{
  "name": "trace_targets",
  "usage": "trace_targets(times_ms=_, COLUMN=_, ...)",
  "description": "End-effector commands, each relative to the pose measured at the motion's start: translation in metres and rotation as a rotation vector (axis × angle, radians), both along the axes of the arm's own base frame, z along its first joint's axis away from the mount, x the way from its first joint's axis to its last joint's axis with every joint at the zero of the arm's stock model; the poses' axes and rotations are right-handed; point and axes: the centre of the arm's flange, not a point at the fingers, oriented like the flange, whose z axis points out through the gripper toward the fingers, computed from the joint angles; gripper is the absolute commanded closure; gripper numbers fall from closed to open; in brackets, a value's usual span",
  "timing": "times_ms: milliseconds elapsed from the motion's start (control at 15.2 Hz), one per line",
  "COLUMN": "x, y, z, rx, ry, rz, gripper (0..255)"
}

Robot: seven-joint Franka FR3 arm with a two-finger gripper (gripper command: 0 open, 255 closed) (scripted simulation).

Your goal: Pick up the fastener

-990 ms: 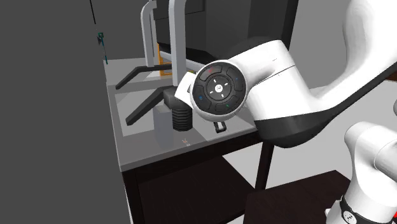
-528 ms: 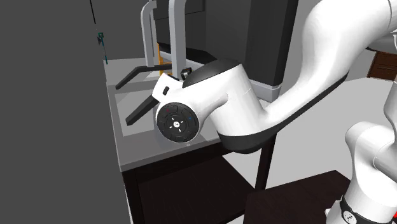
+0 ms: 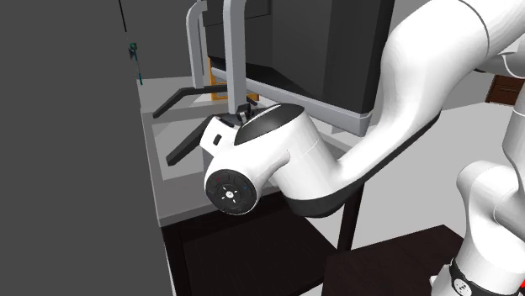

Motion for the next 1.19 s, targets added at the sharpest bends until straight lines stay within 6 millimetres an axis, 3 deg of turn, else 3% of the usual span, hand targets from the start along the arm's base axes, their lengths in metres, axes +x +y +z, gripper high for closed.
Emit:
trace_targets(times_ms=0, x=0.000, y=0.000, z=-0.004, rx=0.000, ry=0.000, rz=0.000, gripper=0)
trace_targets(times_ms=66, x=0.000, y=0.001, z=-0.003, rx=0.000, ry=0.000, rz=0.000, gripper=255)
trace_targets(times_ms=660, x=0.000, y=0.000, z=-0.004, rx=0.000, ry=0.000, rz=0.000, gripper=255)
trace_targets(times_ms=1122, x=0.000, y=0.000, z=0.033, rx=0.000, ry=0.000, rz=0.000, gripper=255)
